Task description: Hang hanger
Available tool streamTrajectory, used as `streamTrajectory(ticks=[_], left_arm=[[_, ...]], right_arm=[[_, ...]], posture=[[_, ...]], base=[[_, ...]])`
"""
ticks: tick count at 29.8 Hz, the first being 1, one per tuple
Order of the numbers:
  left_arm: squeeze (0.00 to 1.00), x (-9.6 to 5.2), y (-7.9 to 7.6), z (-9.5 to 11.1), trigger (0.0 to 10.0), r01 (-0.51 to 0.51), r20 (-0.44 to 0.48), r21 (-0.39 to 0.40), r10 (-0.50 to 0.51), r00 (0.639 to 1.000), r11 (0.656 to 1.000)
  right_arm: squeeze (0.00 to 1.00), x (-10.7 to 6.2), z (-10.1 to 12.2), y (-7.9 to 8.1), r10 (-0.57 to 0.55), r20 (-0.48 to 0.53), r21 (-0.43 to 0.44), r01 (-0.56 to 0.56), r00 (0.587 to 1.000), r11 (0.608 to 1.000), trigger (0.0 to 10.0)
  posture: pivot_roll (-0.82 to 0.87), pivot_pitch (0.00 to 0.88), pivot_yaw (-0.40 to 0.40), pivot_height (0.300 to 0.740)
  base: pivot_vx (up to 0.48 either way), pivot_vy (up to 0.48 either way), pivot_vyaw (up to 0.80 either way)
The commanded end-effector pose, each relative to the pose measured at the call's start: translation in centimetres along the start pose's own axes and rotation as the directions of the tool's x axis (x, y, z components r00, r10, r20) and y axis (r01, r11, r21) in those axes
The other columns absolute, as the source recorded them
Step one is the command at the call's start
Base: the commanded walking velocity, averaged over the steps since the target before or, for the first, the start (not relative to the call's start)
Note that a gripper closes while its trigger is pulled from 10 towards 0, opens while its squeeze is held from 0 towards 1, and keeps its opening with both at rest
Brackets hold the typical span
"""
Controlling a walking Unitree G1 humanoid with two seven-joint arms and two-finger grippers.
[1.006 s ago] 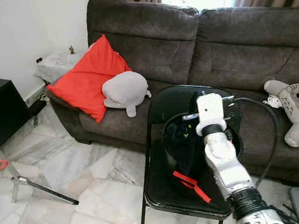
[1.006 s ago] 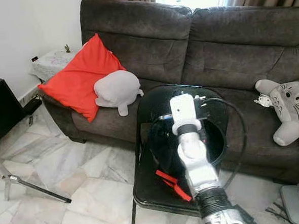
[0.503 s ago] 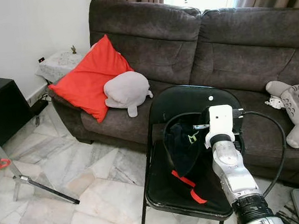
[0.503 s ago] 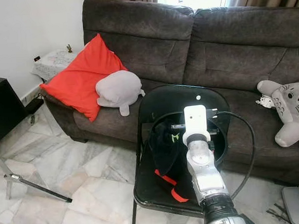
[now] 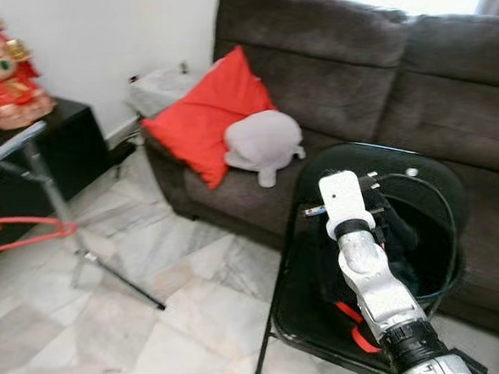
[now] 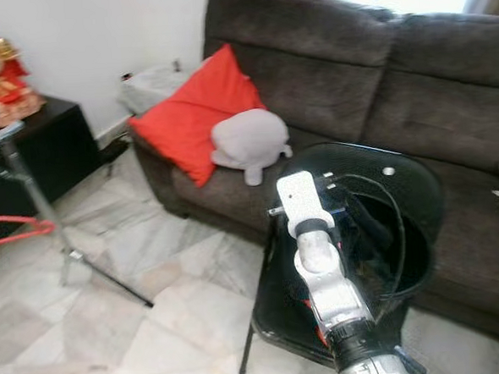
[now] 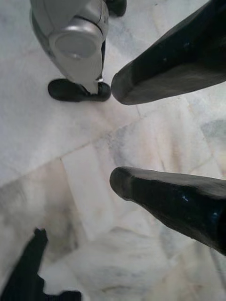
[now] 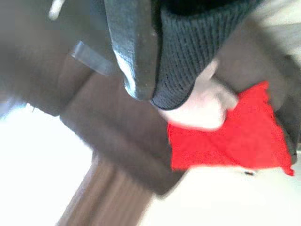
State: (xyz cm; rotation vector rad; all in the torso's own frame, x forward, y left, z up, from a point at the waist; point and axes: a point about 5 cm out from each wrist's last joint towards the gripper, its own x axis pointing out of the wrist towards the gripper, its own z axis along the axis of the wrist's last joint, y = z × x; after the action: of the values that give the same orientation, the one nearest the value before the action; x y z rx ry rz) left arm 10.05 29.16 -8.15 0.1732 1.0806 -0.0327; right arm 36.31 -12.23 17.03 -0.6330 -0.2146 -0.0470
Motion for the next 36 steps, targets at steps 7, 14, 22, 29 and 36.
streamTrajectory(ticks=[7, 14, 22, 29, 36], left_arm=[[0.0, -0.2, 0.1, -0.6, 10.0, -0.002, -0.032, 0.021, 0.003, 0.999, 1.0], [0.0, -0.2, 0.2, -0.6, 10.0, -0.006, -0.034, 0.019, 0.006, 0.999, 1.0], [0.0, -0.2, 0.1, -0.6, 10.0, -0.002, -0.036, 0.022, 0.003, 0.999, 1.0], [0.0, -0.2, 0.2, -0.6, 10.0, -0.008, -0.035, 0.02, 0.008, 0.999, 1.0], [0.0, -0.2, 0.4, -0.7, 10.0, -0.02, -0.039, 0.024, 0.021, 0.999, 1.0]], right_arm=[[0.0, -3.5, 11.9, 6.4, 0.407, 0.619, -0.099, -0.447, 0.672, 0.889, 10.0], [0.0, -11.4, 14.9, 10.8, 0.645, 0.727, -0.128, -0.877, 0.235, 0.464, 10.0], [0.0, -12.1, 12.1, 11.6, 0.706, 0.674, -0.062, -0.935, 0.218, 0.348, 10.0], [0.0, -5.7, 4.3, 10.0, 0.595, 0.222, 0.329, -0.634, 0.772, 0.7, 10.0], [0.0, -4.3, -0.6, 7.0, 0.437, -0.026, 0.557, -0.35, 0.899, 0.753, 10.0]], posture=[[0.0, 0.0, -0.006, 0.74], [0.0, 0.0, -0.011, 0.74], [-0.01, 0.0, -0.01, 0.74], [0.0, 0.0, -0.01, 0.74], [0.0, 0.0, -0.006, 0.74]], base=[[0.0, 0.0, 0.8], [0.0, 0.0, 0.69], [0.0, 0.0, 0.0], [0.0, 0.0, 0.0], [0.0, 0.0, 0.0]])
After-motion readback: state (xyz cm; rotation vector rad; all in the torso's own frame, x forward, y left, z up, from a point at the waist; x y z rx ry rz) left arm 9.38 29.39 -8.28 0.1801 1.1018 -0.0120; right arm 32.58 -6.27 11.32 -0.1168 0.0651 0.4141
